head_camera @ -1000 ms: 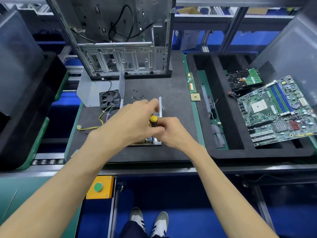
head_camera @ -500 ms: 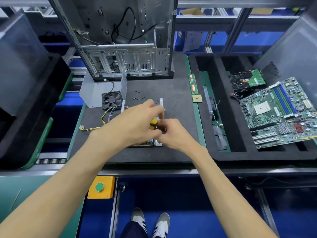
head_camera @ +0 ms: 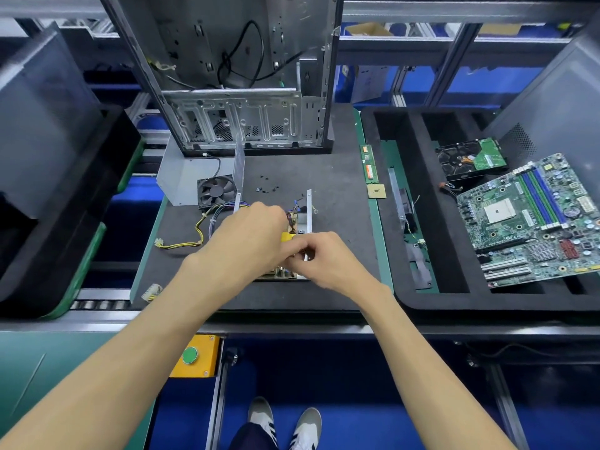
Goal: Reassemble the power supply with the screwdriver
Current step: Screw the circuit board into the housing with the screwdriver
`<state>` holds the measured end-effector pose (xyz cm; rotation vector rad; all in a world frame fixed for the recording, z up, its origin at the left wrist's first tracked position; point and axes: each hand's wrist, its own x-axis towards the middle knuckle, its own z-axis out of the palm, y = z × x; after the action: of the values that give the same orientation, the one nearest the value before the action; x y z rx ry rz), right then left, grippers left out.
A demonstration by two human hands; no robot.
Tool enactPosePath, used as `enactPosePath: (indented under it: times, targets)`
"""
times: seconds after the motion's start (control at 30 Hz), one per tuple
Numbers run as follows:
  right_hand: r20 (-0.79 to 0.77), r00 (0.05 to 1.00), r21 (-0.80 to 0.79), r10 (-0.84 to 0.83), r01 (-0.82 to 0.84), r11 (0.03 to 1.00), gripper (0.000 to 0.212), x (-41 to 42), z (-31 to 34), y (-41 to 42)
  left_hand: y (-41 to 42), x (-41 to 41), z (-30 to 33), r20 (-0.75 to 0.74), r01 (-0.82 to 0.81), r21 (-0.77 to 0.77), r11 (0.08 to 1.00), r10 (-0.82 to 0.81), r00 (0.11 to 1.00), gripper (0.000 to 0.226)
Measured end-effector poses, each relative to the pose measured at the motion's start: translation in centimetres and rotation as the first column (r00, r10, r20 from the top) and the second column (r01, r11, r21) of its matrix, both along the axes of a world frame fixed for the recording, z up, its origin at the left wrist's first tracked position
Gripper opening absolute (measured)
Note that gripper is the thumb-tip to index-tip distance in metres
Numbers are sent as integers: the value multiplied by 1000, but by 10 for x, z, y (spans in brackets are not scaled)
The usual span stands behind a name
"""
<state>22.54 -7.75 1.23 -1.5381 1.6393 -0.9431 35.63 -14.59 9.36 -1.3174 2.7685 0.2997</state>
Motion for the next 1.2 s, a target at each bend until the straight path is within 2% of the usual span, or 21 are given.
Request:
enactPosePath:
  times: [0.13,0.27,0.4,0.57,0.67,0.77,0.87,0.93,1.0,1.03,1.1,1.2]
  targets:
    - [-25,1000,-4,-6,6,1000,22,0,2,0,-2,-1,-2,35,86,64,994,-88,996,39]
    - [-65,998,39,-6,9,999,31,-4,-4,0,-2,-1,0,51,154,39,987,-156,986,29]
    - [-96,995,52,11,-7,999,25,-2,-2,-3,-3,2,2,43,219,36,975,-220,975,29]
    - [-157,986,88,52,-38,995,40,-1,9,-6,-8,4,5,-3,249,77,966,-249,968,24]
    - [-186,981,104,60,-41,994,28,0,12,-7,-12,4,6,6,234,86,968,-236,972,35]
    - [-110,994,65,23,-16,998,23,-3,12,-7,-26,4,12,-81,213,170,962,-202,976,49]
    - [99,987,-26,-123,126,992,30,-8,20,-16,-59,5,22,-313,194,349,917,-81,946,57]
    - [241,942,-48,-232,250,967,38,-11,30,-29,-91,7,18,-427,163,344,925,0,904,40]
    - [403,861,-40,-310,355,934,34,-14,38,-46,-126,7,4,-444,82,253,964,40,895,20]
    - [485,803,-25,-345,407,913,32,-15,40,-55,-142,6,-6,-421,44,215,976,52,906,17]
    - [639,642,52,-424,514,856,34,-16,43,-72,-166,1,-27,-367,21,202,979,56,929,19]
    - [787,337,206,-517,646,735,38,-15,39,-93,-186,-15,-52,-293,79,200,977,-17,956,17]
